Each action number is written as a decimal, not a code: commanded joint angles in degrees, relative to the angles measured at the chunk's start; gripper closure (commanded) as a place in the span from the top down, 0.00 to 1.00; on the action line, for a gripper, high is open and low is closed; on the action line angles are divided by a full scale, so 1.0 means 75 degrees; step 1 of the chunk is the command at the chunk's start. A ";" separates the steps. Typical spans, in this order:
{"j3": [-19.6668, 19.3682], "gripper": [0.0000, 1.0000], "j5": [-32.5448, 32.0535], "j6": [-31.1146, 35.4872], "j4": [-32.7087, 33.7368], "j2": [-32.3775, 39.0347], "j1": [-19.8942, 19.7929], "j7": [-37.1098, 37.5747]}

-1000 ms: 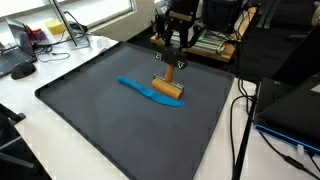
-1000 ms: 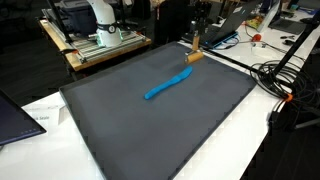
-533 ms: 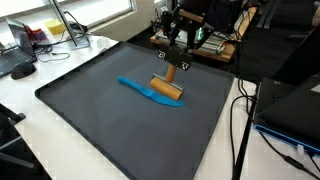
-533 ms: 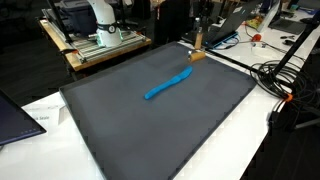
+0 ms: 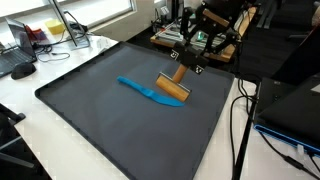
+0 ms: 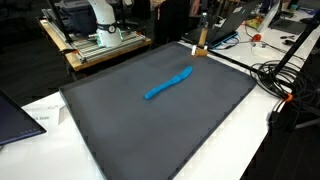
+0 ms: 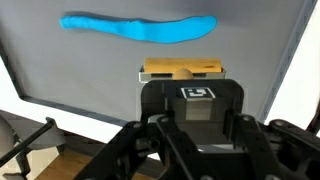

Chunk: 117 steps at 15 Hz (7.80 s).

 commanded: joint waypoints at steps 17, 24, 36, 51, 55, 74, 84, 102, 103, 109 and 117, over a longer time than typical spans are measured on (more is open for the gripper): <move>-0.0678 0.22 0.3892 0.1773 -0.1031 -0.1053 -0.2120 -0.6144; -0.1032 0.22 0.3921 0.1470 -0.1961 -0.2270 -0.2503 -1.0052; -0.1189 0.47 0.3670 0.1294 -0.1907 -0.2114 -0.2366 -1.2384; -0.1155 0.22 0.3476 0.0928 -0.1515 -0.0987 -0.2493 -1.4927; -0.1164 0.22 0.3392 0.0867 -0.1293 -0.0728 -0.2555 -1.5225; -0.0998 0.22 0.3143 0.1365 -0.1121 0.0412 -0.2599 -1.5483; -0.0801 0.22 0.3339 0.1524 -0.1156 0.0574 -0.2600 -1.5606; -0.0474 0.22 0.3762 0.1604 -0.1213 0.0658 -0.2563 -1.5931; -0.0459 0.22 0.3768 0.1620 -0.1214 0.0661 -0.2553 -1.5921; -0.0360 0.22 0.3776 0.1644 -0.1220 0.0708 -0.2513 -1.5926; -0.0254 0.22 0.3891 0.1659 -0.1227 0.0772 -0.2511 -1.6051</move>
